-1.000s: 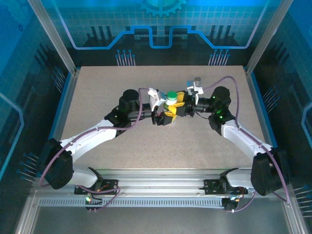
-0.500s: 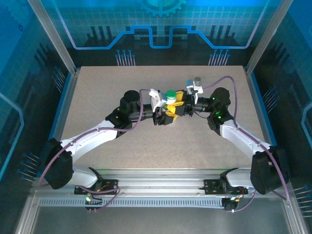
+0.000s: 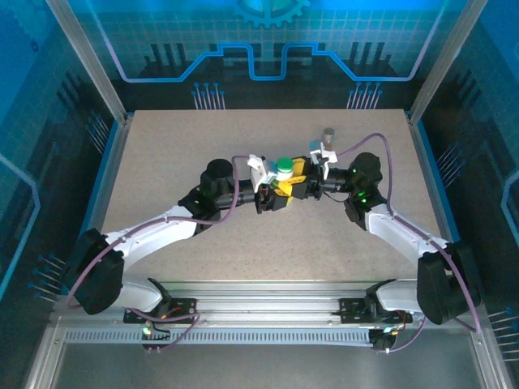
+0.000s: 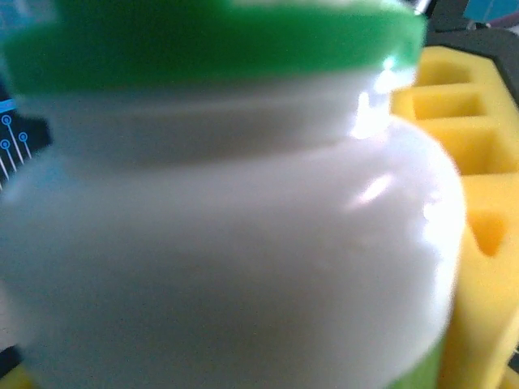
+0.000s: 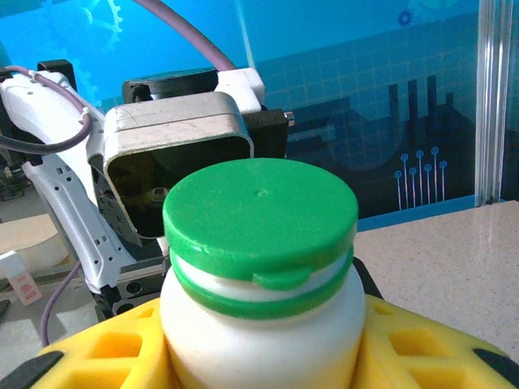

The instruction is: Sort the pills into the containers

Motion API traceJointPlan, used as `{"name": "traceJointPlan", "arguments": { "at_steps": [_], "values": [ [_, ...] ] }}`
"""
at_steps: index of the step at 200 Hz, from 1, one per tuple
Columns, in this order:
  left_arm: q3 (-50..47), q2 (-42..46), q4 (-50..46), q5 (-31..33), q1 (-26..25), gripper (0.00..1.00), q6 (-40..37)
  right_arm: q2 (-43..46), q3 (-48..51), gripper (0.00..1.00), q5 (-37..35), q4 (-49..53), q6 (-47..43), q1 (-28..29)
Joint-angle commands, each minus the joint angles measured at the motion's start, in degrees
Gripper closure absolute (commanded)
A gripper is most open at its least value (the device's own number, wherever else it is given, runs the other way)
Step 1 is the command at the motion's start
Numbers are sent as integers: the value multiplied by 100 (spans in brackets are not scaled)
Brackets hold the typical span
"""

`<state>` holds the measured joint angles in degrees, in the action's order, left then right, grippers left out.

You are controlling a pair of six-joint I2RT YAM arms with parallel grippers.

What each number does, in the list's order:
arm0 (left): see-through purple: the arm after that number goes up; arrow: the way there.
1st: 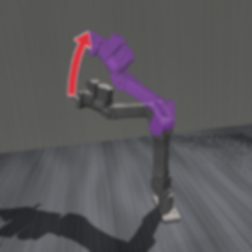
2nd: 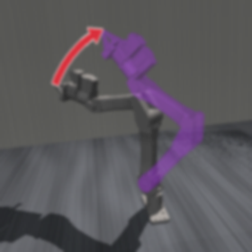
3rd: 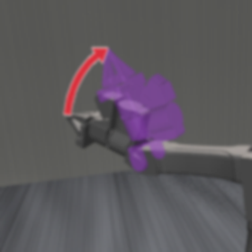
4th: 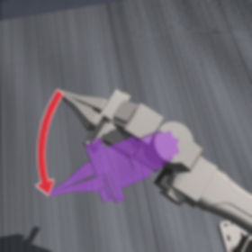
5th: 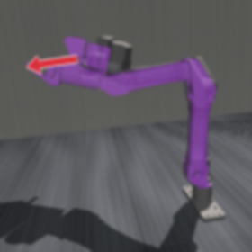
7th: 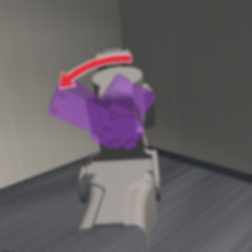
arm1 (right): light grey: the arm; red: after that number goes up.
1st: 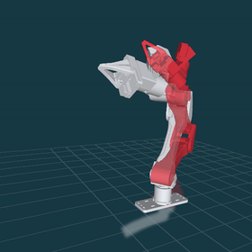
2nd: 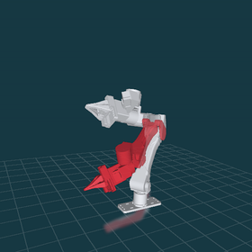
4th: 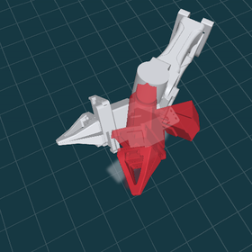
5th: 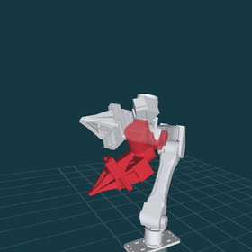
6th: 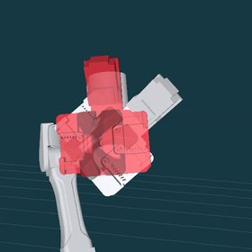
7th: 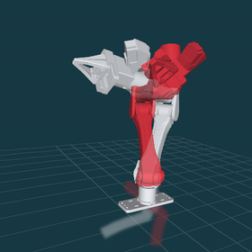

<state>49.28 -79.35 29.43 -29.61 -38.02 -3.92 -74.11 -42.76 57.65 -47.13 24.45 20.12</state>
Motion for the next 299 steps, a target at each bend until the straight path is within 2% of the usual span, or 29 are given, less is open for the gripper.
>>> {"name": "traceJointPlan", "arguments": {
  "at_steps": [1,10,23,56,124,152,194,201,210,216,233,238,244,260,279,299],
  "values": [
    [-225,168,317,-159,10,44,-131,300,17,71,-406,-156,51,-114],
    [-231,153,365,-161,20,27,-78,315,31,71,-403,-160,76,-112],
    [-315,138,556,-223,15,22,-63,332,42,71,-410,-204,128,-121],
    [-543,183,1133,-214,18,23,-47,311,66,71,-404,-412,316,-163],
    [-769,193,1984,-15,14,34,200,178,190,71,-413,-939,684,-157],
    [-699,157,1944,-19,14,42,300,50,265,71,-436,-1520,1065,-166],
    [-648,148,1745,-19,12,64,320,-50,355,71,-483,-1784,1220,-226],
    [-613,157,1613,9,18,67,296,-25,382,67,-515,-1764,1195,-247],
    [-582,179,1480,67,14,68,259,24,414,55,-637,-1658,1124,-286],
    [-575,191,1412,124,17,70,235,81,442,49,-738,-1495,1048,-317],
    [-619,243,1338,313,14,78,169,339,465,39,-884,-835,597,-351],
    [-634,253,1319,393,14,85,156,435,462,38,-948,-582,430,-352],
    [-656,262,1303,533,15,100,140,542,464,36,-1003,-310,249,-351],
    [-738,262,1255,1002,17,100,78,810,461,27,-1250,326,-40,-364],
    [-862,254,1215,1465,21,100,-100,1161,399,26,-1724,1176,-200,-383],
    [-953,221,1139,1597,23,100,-290,1498,177,28,-2775,2354,-161,-316]
  ]
}}
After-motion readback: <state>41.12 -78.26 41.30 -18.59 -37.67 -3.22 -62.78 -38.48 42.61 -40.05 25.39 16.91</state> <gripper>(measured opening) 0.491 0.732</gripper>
